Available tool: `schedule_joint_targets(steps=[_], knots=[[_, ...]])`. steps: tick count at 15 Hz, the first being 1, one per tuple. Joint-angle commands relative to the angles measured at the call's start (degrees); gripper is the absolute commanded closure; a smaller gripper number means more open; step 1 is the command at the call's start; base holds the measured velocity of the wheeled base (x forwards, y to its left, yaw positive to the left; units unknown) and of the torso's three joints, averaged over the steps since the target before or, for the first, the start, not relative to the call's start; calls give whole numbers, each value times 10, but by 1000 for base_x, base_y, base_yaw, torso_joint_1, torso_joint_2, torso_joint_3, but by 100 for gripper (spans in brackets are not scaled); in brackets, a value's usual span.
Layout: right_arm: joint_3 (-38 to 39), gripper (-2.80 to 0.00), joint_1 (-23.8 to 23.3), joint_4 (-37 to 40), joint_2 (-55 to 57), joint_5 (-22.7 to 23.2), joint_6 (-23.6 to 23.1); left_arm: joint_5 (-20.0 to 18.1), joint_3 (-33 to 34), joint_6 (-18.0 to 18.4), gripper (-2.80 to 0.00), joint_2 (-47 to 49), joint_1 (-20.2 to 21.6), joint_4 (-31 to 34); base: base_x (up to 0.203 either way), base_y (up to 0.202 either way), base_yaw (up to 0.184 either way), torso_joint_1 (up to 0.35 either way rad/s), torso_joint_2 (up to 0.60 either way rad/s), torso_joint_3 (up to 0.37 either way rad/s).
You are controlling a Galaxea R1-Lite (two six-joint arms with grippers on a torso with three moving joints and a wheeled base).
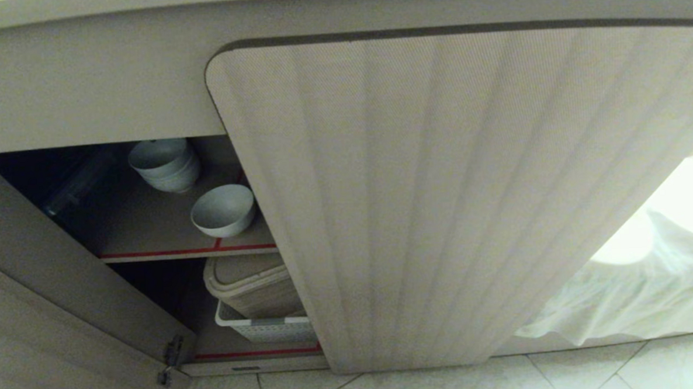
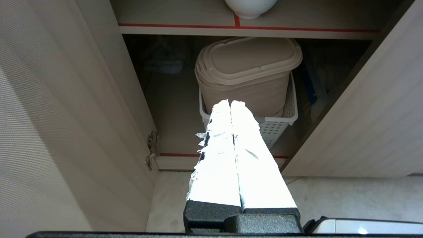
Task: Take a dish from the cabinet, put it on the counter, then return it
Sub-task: Close the cabinet door
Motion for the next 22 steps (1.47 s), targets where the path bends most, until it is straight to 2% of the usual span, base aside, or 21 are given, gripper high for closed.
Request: schedule_joint_targets(steps=[1, 22], knots=[[0, 0, 0, 0, 1, 0, 1, 0, 0, -2, 0, -6, 0, 0, 0, 0, 0, 0, 0, 0], [0, 0, 0, 0, 1, 0, 1, 2, 0, -5, 0, -6, 0, 0, 0, 0, 0, 0, 0, 0]])
